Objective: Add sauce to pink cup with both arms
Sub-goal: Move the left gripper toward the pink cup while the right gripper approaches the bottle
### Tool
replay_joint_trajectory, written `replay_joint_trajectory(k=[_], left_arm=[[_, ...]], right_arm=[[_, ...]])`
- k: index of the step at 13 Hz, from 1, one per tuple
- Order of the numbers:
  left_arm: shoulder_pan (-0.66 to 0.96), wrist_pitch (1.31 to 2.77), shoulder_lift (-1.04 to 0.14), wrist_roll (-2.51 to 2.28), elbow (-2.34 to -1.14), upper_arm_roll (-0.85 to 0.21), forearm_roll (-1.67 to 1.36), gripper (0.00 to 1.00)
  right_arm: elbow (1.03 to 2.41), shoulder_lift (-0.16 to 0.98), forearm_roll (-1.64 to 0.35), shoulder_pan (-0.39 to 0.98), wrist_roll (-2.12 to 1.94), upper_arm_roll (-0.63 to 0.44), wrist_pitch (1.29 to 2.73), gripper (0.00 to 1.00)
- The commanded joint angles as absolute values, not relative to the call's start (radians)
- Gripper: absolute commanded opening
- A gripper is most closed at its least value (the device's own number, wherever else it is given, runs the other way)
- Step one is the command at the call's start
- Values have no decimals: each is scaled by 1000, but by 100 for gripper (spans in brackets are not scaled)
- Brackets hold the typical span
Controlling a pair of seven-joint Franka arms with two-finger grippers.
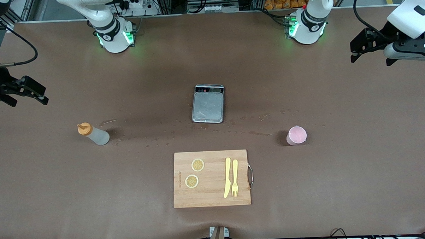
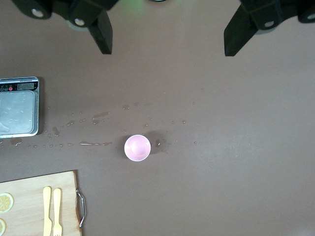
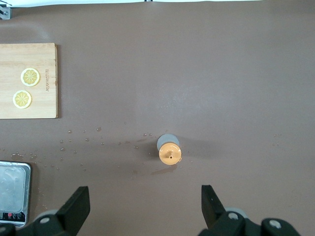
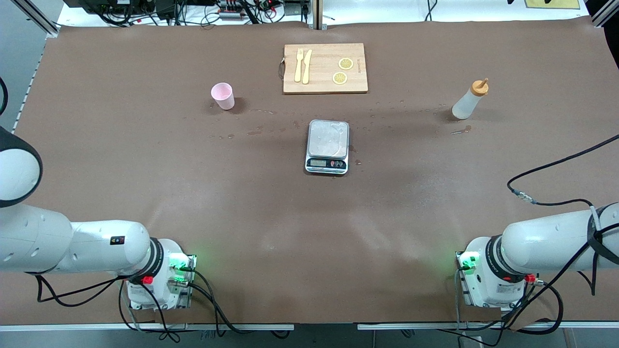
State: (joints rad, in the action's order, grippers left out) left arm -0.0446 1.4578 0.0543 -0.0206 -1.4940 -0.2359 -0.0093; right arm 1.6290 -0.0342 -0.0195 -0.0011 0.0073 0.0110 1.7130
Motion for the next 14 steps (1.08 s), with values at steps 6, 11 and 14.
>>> replay_joint_trajectory(k=[6,11,14], left_arm=[[-37,1450,58,-32,-1486,-239,0,100],[-31,1447,51,-12,-1479,-241,-32,100],[-32,1443,20,-11,-1483,-245,-44,100]], right_arm=[[1611,-12,-3,14,6,3,1689,100],[1601,11,-17,-14,6,-2,1678,100],[1601,38,-20,-24,21,-3,1684,100]])
